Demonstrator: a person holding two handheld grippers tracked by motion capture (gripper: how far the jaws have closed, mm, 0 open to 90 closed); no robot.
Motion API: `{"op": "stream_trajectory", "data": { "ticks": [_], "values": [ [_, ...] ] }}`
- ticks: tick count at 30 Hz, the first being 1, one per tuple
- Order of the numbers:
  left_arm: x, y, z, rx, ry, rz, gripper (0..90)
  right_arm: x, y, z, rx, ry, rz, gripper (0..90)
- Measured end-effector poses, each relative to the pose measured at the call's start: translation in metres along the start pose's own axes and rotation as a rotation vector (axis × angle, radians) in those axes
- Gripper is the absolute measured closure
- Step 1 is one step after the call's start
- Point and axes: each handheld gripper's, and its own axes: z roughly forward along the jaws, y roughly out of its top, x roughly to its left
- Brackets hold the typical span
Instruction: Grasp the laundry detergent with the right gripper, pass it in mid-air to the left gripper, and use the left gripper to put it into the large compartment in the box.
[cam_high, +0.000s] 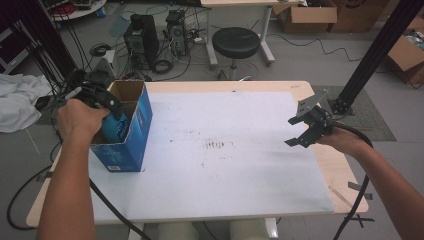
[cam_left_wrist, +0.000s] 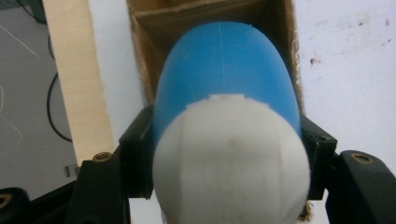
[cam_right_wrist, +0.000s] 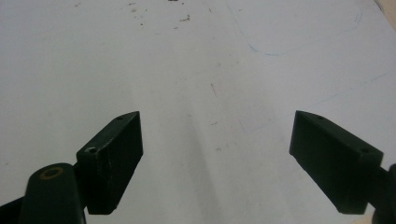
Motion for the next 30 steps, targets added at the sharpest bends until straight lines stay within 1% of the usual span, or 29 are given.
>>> {"op": "stream_trajectory", "data": {
  "ticks": [3,7,11,16,21,24,30],
  "values": [
    [-0.001,-0.001,0.009,0.012,0.005,0.009,38.5,0.0,-0.002,0.001,0.006,0.002,0.003,17.2],
    [-0.002,-0.002,0.018,0.025,0.004,0.01,38.5,-0.001,-0.004,0.002,0.005,0.002,0.009,17.3],
    [-0.002,-0.003,0.025,0.02,0.005,0.007,38.5,-0.002,-0.005,0.003,0.003,0.002,0.011,17.3],
    [-0.002,-0.005,0.035,0.027,0.0,0.017,38.5,-0.002,-0.006,0.004,0.004,0.005,0.014,17.3],
    [-0.002,-0.007,0.046,0.039,-0.007,0.013,38.5,-0.002,-0.009,0.006,0.006,0.006,0.019,17.3],
    [-0.002,-0.007,0.047,0.027,-0.009,0.013,38.5,-0.003,-0.009,0.006,0.007,0.006,0.022,17.3],
    [-0.002,-0.008,0.048,0.031,-0.012,0.011,38.4,-0.003,-0.009,0.005,0.002,0.004,0.019,17.3]
  ]
}}
